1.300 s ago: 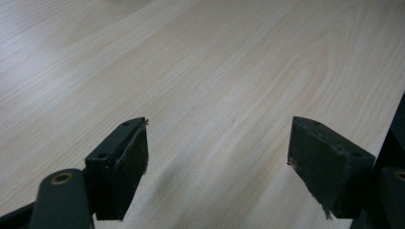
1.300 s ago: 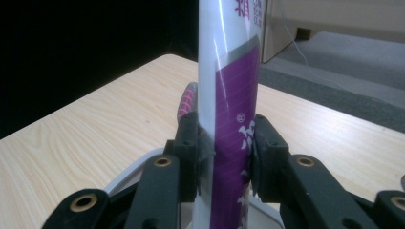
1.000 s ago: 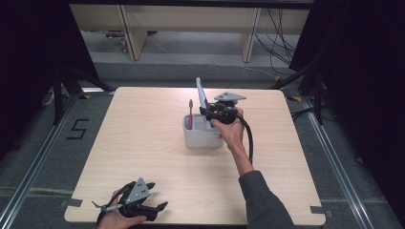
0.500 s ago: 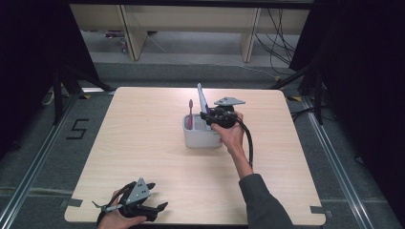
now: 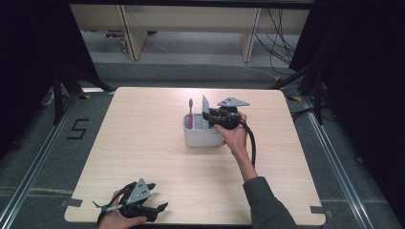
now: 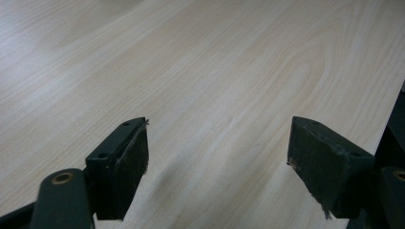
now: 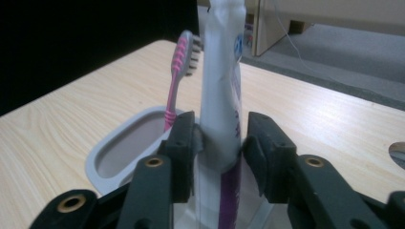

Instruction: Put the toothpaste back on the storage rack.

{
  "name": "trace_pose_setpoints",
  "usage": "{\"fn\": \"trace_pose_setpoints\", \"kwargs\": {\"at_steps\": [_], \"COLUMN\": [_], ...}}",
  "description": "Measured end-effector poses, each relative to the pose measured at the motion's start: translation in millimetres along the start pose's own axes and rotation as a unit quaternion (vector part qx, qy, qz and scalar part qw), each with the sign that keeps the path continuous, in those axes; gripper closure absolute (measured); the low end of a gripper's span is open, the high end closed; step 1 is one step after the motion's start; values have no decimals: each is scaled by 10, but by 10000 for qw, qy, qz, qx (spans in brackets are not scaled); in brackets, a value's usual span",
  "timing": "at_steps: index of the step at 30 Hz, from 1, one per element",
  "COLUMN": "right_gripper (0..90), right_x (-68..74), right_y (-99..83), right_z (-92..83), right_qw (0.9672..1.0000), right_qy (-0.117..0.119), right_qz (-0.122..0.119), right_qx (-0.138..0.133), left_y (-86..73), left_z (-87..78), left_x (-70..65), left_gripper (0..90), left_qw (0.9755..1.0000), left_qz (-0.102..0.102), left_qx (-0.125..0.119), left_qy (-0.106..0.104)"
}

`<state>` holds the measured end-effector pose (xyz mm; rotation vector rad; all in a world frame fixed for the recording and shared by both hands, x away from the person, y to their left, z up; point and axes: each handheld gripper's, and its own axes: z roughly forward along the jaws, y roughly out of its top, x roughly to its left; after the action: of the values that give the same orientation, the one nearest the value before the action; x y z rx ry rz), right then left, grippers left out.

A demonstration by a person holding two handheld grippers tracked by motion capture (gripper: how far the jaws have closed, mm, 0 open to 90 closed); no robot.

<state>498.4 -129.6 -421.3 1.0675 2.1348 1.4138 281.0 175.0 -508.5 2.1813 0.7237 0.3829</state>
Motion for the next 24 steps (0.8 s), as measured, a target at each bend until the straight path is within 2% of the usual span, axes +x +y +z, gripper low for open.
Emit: {"fn": "trace_pose_setpoints", "kwargs": {"at_steps": [3, 4, 6, 7, 8, 9, 10, 11, 13, 14, 16, 17, 21, 24], "right_gripper": [518, 511, 502, 490, 480, 465, 456, 453, 448, 449, 446, 444, 420, 408], "right_x": [14, 19, 31, 24, 42, 32, 37, 61, 45, 47, 61, 52, 49, 56], "right_y": [26, 28, 23, 22, 14, 7, 2, -9, -24, -31, -60, -70, -139, -158], "right_z": [-78, -100, -140, -158, -184, -198, -210, -240, -283, -296, -332, -342, -459, -515], "right_qw": [10000, 10000, 10000, 9999, 10000, 9998, 9999, 10000, 9999, 9999, 9999, 9997, 9994, 9998], "right_qy": [41, 37, -15, -17, -15, -49, 1, -55, -38, -10, 18, -34, -131, -111], "right_qz": [64, 46, -14, -138, -52, -176, -122, 15, -91, -106, -85, -217, -315, -188], "right_qx": [-52, -23, -89, -82, -27, -94, -70, -74, -58, -71, -56, -125, -85, 35], "left_y": [7, 5, 0, 2, 4, 5, 0, -1, 0, 0, 0, -2, 0, 3], "left_z": [15, 6, 3, 4, 17, 17, 16, 8, 7, 16, 11, 8, 14, 12], "left_x": [-14, -2, -1, -5, -15, -16, 1, -6, -7, -16, -14, -6, -9, -15], "left_gripper": [214, 214, 214, 214, 214, 214, 214, 214, 214, 214, 214, 214, 214, 214], "left_qw": [9998, 10000, 10000, 10000, 9998, 9998, 10000, 10000, 10000, 9998, 9999, 10000, 10000, 9999], "left_qz": [-107, -10, 8, -45, -114, -114, -18, -33, -59, -123, -106, -51, -42, -108], "left_qx": [-141, -56, -7, -34, -152, -148, -62, -17, -35, -132, -91, -45, -69, -133], "left_qy": [-53, -21, 6, -13, -22, -32, -16, -77, -49, -31, -39, -46, -39, -17]}}
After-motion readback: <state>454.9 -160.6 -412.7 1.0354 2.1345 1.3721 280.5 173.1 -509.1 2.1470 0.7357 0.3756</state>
